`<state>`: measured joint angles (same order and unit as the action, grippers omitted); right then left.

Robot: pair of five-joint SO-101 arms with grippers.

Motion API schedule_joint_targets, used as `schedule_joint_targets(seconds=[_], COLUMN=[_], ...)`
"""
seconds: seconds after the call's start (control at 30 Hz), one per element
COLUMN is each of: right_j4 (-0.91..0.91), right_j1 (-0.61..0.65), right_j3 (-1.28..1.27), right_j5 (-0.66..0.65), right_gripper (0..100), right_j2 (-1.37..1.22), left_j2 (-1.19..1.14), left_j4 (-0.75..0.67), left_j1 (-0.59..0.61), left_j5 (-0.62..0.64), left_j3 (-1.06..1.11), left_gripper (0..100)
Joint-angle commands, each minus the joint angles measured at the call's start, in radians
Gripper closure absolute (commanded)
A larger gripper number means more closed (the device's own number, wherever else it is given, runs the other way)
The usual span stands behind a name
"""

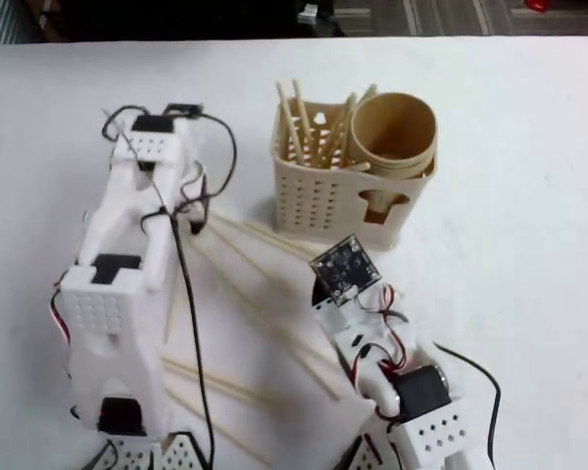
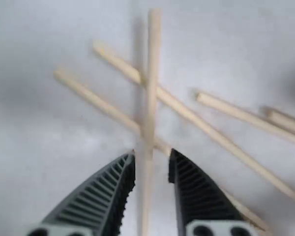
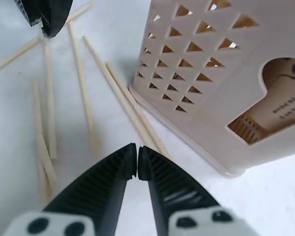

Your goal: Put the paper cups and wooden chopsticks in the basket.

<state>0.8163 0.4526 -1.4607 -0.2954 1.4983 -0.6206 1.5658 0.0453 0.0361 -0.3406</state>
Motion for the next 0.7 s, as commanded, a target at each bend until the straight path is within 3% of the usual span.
schedule_joint_targets(seconds=[0.0,0.1,0.3,0.53,0.67], right_j4=[-0.022,-0.022,-0.022,-0.022,-0.022], right_j1=[-0.01,-0.01,-0.01,-0.01,-0.01], right_j3=[0.011,0.011,0.011,0.011,0.011], right_j5=[-0.008,-0.008,-0.008,-0.008,-0.008], right_gripper=[98.0,98.0,98.0,98.0,98.0], right_j2=[0.015,0.015,0.015,0.015,0.015], left_j2=[0.007,0.002,-0.004,-0.004,-0.002], left_j4=[0.127,0.158,0.14,-0.032,-0.115], left_j1=[0.005,0.005,0.016,0.042,0.051], left_j5=[0.051,0.086,0.083,0.083,0.083], left_j3=[-0.141,-0.155,-0.066,0.127,0.163], left_gripper=[78,73,73,73,82])
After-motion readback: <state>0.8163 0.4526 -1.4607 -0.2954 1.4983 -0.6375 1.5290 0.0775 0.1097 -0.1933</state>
